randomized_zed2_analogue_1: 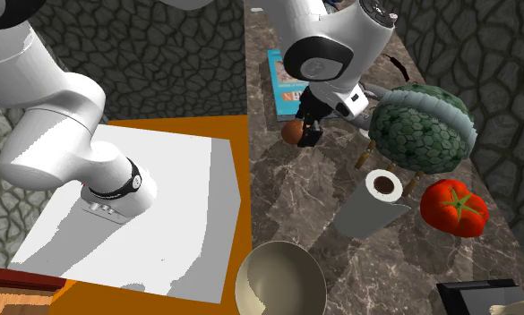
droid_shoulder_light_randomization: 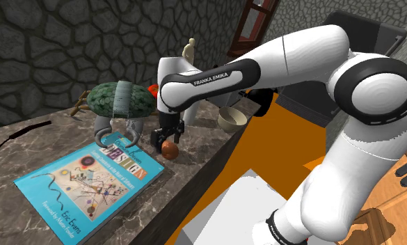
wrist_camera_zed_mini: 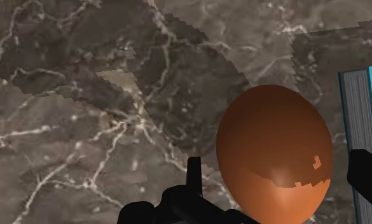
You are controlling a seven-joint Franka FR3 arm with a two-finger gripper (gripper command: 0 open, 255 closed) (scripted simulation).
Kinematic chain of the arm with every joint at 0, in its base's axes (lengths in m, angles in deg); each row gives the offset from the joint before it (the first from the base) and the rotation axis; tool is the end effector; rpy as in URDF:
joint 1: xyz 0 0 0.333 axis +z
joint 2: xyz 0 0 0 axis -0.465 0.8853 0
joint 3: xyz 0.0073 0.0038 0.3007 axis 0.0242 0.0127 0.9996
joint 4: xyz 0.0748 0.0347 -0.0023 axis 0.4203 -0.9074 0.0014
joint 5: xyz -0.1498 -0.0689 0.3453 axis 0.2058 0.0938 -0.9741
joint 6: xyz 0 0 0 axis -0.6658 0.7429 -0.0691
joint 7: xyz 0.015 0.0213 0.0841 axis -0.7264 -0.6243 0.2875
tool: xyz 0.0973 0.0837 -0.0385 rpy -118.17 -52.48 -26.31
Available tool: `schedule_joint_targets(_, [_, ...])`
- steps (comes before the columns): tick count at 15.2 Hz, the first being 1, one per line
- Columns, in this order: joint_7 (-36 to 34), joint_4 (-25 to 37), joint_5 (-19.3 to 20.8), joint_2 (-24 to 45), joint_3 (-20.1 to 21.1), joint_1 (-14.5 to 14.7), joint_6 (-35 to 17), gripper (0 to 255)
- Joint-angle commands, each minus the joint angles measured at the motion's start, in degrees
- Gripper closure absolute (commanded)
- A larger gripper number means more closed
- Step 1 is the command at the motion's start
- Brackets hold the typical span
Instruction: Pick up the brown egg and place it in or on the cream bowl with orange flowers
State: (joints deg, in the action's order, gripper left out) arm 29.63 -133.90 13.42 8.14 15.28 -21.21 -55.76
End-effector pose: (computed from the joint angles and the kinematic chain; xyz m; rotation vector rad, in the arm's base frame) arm 0.5014 0.1776 0.2974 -3.0713 -0.2198 0.3558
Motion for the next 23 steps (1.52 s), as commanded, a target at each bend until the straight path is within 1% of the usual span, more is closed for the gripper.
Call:
schedule_joint_targets(1, [-0.1,-0.8,0.0,0.4,0.1,0.1,-1.3,0])
schedule_joint_targets(8, [-0.1,-0.8,0.0,0.4,0.1,0.1,-1.3,0])
schedule_joint_targets(9, [-0.1,-0.8,0.0,0.4,0.1,0.1,-1.3,255])
schedule_joint_targets(18, [-0.1,-0.8,0.0,0.4,0.1,0.1,-1.3,255])
schedule_joint_targets(23, [-0.1,0.7,-0.3,-1.6,0.1,0.0,2.2,255])
